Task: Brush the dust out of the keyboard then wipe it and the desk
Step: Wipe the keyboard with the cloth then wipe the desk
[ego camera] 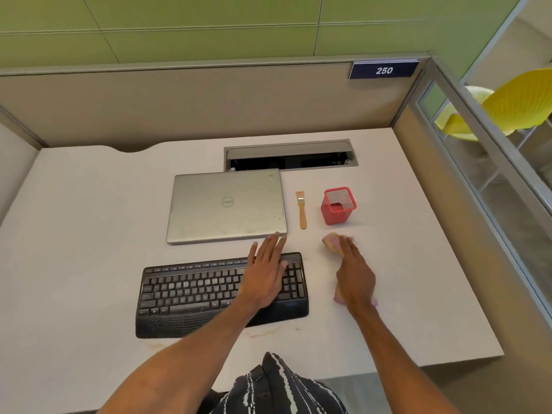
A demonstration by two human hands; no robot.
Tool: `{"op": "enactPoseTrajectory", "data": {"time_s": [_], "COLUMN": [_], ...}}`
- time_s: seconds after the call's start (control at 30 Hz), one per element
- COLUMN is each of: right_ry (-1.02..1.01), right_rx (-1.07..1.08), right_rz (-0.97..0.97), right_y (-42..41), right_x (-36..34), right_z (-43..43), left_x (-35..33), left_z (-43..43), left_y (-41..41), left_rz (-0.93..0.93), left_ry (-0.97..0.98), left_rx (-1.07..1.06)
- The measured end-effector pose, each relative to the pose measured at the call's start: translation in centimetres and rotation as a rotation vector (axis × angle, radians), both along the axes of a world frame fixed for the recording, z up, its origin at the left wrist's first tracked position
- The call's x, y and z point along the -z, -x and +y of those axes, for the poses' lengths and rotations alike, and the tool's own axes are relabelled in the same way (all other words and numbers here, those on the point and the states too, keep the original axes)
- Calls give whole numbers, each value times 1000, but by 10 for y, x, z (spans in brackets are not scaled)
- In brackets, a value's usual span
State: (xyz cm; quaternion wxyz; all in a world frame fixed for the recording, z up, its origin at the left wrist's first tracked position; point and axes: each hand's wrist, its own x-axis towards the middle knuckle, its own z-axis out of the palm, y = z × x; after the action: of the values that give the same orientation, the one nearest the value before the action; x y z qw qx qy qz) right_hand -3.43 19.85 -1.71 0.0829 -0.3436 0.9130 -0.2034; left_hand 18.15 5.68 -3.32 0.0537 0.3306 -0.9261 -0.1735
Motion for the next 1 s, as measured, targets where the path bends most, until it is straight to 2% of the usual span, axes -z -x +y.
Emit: {"op": "enactPoseTrajectory", "data": {"time_s": [0.1, 0.17, 0.23, 0.63, 1.0], "right_ry": [62, 91, 137, 143, 113], "right_rx": [-205, -316, -445, -592, -766], "right_rz": [25, -47, 15, -38, -60], "right_y": [-43, -72, -103, -258, -354], "right_x": [-18, -27, -26, -22, -5], "right_z": [-16, -33, -51, -143, -210], "left_x": [-5, -7, -7, 10, 29], "left_z": [-11, -21, -33, -81, -83], "left_y": [-27, -51, -82, -270, -337], "left_rz": [17, 31, 30, 64, 79], "left_ry": [-9, 3, 20, 22, -74], "left_rx": [-26, -38, -52, -315, -400]}}
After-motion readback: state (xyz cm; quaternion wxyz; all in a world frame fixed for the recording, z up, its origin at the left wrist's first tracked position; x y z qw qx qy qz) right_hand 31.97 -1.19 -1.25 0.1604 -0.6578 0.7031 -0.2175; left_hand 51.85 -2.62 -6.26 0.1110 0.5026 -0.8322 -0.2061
